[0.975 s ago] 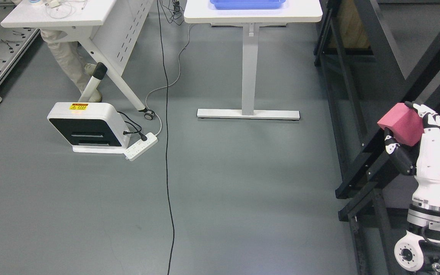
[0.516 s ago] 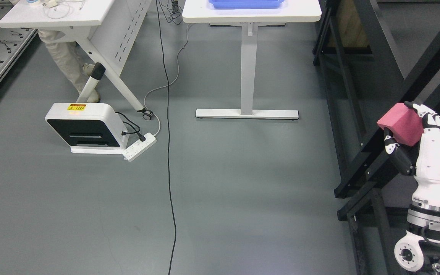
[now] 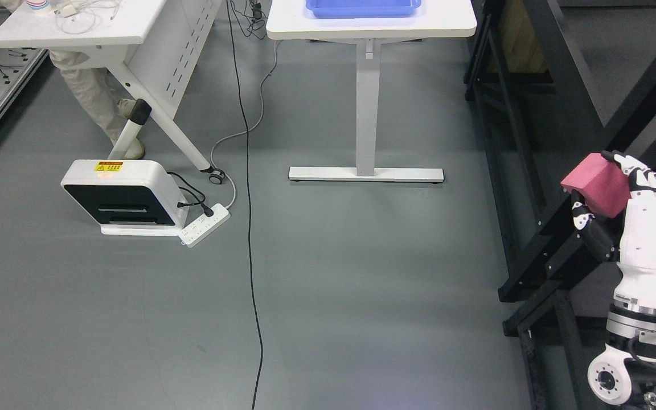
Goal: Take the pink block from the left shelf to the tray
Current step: 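Carry the pink block in the right hand while turning toward the table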
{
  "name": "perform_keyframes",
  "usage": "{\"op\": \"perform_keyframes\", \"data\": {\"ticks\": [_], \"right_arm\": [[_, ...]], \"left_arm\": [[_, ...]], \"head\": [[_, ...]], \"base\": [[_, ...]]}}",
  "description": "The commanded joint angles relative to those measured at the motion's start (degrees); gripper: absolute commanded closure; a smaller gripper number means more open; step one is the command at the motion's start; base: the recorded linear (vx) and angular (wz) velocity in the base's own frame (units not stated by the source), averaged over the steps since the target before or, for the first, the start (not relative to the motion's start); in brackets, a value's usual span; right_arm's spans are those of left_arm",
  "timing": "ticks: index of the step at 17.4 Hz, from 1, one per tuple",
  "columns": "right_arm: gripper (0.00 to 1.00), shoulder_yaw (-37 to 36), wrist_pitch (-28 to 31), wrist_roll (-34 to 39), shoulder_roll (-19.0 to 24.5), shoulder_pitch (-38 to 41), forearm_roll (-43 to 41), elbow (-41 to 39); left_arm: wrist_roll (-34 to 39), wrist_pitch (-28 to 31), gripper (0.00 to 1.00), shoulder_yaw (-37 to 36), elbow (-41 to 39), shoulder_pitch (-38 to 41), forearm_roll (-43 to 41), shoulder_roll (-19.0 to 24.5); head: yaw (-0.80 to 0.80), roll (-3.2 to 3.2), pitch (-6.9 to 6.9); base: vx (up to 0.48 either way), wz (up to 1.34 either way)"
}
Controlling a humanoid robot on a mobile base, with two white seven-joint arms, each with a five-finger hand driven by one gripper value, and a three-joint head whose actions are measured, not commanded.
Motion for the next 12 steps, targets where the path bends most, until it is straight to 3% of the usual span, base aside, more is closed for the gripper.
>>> {"op": "perform_keyframes", "data": {"ticks": [1,12], "right_arm": [[0.97,0.1,0.0,0.0,0.0,0.0,0.0,0.1],[0.97,0.1,0.0,0.0,0.0,0.0,0.0,0.1]], "left_arm": [[0.0,0.0,0.0,0.0,-1.0,-1.3,-0.1,1.0],[0.0,0.0,0.0,0.0,-1.0,-1.3,-0.1,1.0]], "head": [[0.0,0.0,0.0],[0.0,0.0,0.0]], "base": [[0.055,0.19],[0.096,0.23]]}}
